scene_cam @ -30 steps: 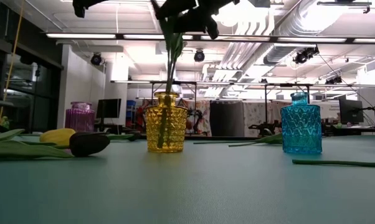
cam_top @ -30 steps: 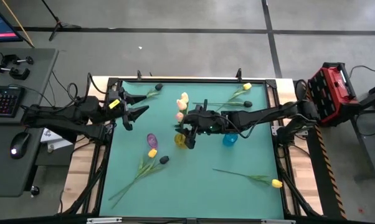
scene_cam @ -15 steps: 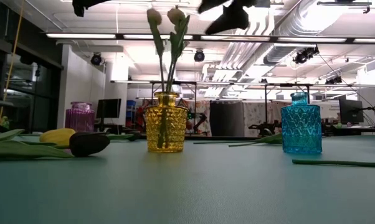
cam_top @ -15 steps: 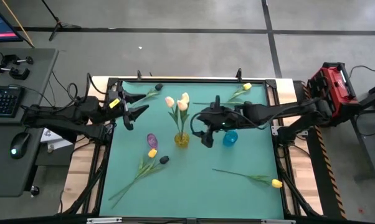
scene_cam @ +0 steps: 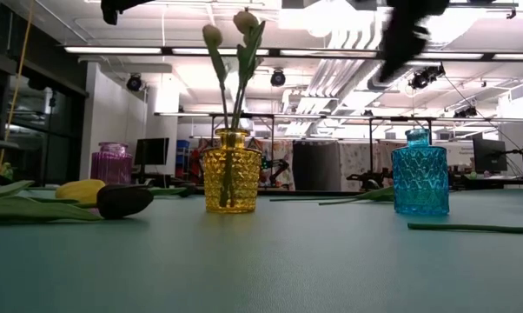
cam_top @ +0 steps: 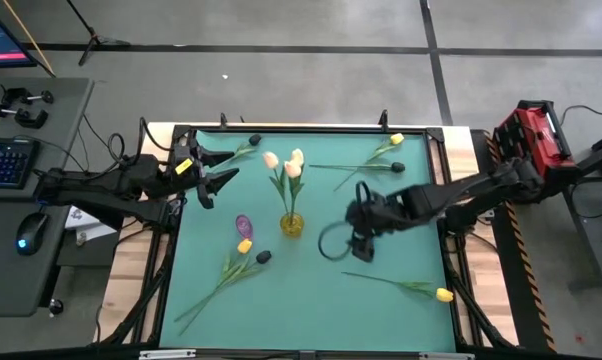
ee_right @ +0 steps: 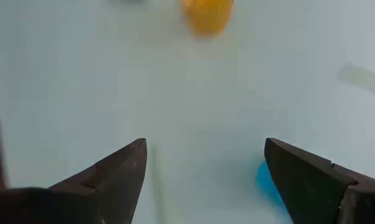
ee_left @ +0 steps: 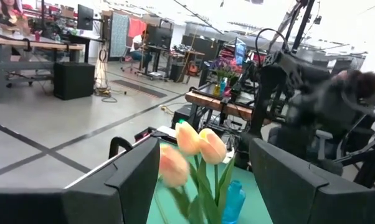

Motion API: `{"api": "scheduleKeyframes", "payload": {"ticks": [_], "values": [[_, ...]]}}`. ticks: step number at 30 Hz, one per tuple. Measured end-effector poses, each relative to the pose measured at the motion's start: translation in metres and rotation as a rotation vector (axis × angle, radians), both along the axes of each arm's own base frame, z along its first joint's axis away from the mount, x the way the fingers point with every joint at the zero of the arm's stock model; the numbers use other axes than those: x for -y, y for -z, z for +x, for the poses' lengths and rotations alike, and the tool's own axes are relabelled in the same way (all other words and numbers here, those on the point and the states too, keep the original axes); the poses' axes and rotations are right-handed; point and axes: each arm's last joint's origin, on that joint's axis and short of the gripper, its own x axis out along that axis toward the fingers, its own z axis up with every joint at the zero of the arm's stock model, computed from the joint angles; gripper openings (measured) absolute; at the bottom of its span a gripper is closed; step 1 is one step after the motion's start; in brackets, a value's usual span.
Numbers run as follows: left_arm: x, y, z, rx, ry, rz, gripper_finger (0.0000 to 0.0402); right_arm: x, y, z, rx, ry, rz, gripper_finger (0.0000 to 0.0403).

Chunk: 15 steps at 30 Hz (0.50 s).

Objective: Sort flowers into vase by color
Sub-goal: Put the bottom right yellow flower into the blue vase

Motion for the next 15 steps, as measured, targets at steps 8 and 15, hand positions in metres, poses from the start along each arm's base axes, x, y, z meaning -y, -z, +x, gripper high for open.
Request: {"api": "scheduleKeyframes", "payload": {"ticks": [8,15], "values": [[0.001,0.0,0.0,0.027,0.044,-0.07,0.0236,-0.045,0.055,-0.044,-0.316,0.35,0.354,0.0312],[0.001,0.0,0.001,0.027,0.056,-0.07,0.0236,-0.079,0.087,-0.081,-0.621,0.665,0.556,0.0312]]}}
